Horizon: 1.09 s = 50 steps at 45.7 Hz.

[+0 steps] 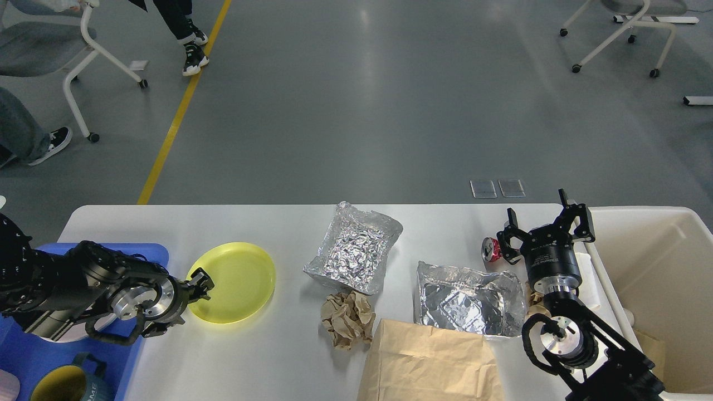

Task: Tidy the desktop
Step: 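Grasp the rim of the yellow plate with the left gripper, then lift the yellow plate and move it over the blue tray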

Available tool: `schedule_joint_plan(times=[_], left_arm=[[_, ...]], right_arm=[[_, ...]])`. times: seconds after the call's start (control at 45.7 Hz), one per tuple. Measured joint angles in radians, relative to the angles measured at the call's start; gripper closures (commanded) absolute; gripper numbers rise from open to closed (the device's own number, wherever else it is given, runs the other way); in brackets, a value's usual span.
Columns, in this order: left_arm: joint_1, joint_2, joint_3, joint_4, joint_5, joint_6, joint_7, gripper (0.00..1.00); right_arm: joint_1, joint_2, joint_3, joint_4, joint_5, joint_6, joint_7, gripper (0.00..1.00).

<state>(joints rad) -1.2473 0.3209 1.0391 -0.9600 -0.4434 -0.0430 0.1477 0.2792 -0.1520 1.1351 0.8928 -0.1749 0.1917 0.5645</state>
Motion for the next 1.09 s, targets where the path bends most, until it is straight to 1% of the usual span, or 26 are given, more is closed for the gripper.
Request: schedule_joint_plan(times=[0.241,0.328,0.656,0.809,0.875,0.94,0.962,1.094], left_arm=[[0.011,0.001,-0.009,0.001,-0.001,-0.009,0.003,0.6],[0.011,0.001,-0.01,0.001,-0.001,-0.012,0.003,0.68],[0.011,0.004,-0.01,0.001,-0.017,-0.071,0.003,0.79],[0.009,0.004,-0.01,0.0,-0.018,-0.084,0.003,0.88],[0.009,0.004,-0.01,0.0,-0.018,-0.09,0.003,0.9],[0.009,0.004,-0.01,0.0,-0.018,-0.102,0.003,0.95],[0.009,0.004,-0.01,0.0,-0.018,-0.106,0.003,0.99],[0.008,0.005,-0.01,0.0,-0.019,-0.142,0.002,1.0]], right_arm=[[0.0,0.0,0.0,0.0,0.0,0.0,0.0,0.0],[0.0,0.0,0.0,0.0,0.0,0.0,0.0,0.0],[0.0,0.0,0.0,0.0,0.0,0.0,0.0,0.0],[0.0,-0.001,0.0,0.0,0.0,0.0,0.0,0.0],[0.0,-0.001,0.0,0.0,0.0,0.0,0.0,0.0],[0.0,-0.001,0.0,0.0,0.0,0.0,0.0,0.0],[0.0,-0.001,0.0,0.0,0.0,0.0,0.0,0.0],[0.0,-0.001,0.0,0.0,0.0,0.0,0.0,0.0]])
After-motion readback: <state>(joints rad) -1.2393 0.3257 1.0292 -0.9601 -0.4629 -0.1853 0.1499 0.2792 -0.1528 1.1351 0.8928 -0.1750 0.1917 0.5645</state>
